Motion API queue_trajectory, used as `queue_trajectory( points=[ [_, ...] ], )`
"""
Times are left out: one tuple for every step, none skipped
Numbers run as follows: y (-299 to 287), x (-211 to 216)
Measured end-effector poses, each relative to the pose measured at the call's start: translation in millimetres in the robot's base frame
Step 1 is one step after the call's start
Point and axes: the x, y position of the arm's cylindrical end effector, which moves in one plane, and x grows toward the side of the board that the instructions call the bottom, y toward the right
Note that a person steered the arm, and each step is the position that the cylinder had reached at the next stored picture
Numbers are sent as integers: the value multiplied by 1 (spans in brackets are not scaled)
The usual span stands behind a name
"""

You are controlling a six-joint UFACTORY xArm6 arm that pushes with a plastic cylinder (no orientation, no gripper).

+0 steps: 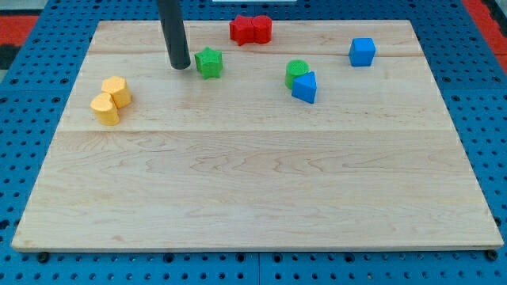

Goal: Move the green star close to the green circle

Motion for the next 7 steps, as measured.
queue_trajectory(
  points=[
    [29, -9],
    [69, -6],
    [103, 1],
    [124, 15],
    [86, 25],
    [28, 38],
    [47, 58]
  ],
)
